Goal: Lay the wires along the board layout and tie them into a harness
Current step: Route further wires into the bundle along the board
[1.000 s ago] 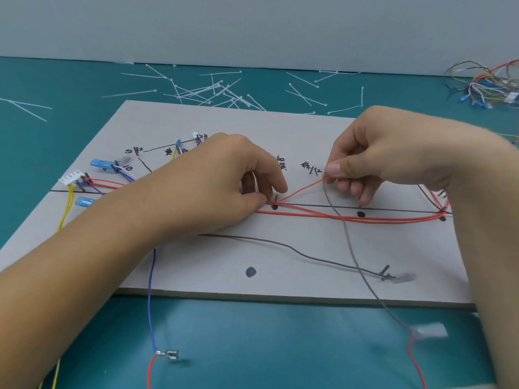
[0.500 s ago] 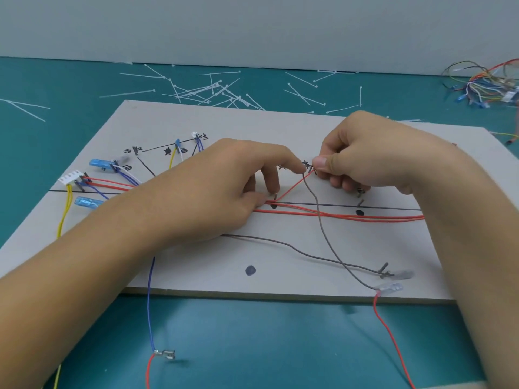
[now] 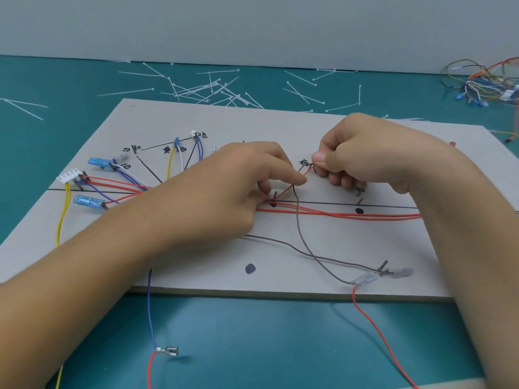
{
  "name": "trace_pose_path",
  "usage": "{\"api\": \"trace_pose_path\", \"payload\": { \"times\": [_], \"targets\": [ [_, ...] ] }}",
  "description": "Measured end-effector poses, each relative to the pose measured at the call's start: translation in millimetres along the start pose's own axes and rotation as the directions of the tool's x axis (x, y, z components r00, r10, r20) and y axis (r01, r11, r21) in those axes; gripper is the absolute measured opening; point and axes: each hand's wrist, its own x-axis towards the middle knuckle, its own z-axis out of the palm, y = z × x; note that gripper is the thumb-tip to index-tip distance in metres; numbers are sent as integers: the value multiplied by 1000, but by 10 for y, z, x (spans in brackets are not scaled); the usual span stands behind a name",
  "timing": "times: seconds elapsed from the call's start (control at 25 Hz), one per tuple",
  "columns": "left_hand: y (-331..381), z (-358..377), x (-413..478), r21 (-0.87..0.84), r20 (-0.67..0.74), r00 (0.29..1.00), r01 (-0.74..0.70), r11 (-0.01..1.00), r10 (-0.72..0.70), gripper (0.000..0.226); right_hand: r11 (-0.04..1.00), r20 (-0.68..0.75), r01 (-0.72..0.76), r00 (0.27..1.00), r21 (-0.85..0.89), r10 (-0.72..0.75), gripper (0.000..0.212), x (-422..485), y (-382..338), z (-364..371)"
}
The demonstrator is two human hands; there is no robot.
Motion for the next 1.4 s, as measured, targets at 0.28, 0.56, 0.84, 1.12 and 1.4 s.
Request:
{"api": "trace_pose_path", "payload": {
  "times": [0.28,0.56,0.84,1.12,1.4],
  "targets": [
    [7,12,-9,-177,-44,996,64,982,-73,59,1000,-22,-17,1000,4,17,39,21,1,24],
    [45,58,-11,-225,-120,982,118,967,-148,18,999,-55,-52,997,18,53,36,42,-26,66],
    [118,88,24,-228,-231,959,109,968,-163,17,998,-44,-53,998,23,54,35,52,-42,59],
    [117,24,20,-306,-308,893,235,923,-329,20,998,-54,-57,997,3,57,32,100,-30,73],
    [95,-217,-79,-375,-306,902,180,909,-305,17,987,-62,-3,998,161,14,24,111,69,43]
  ]
}}
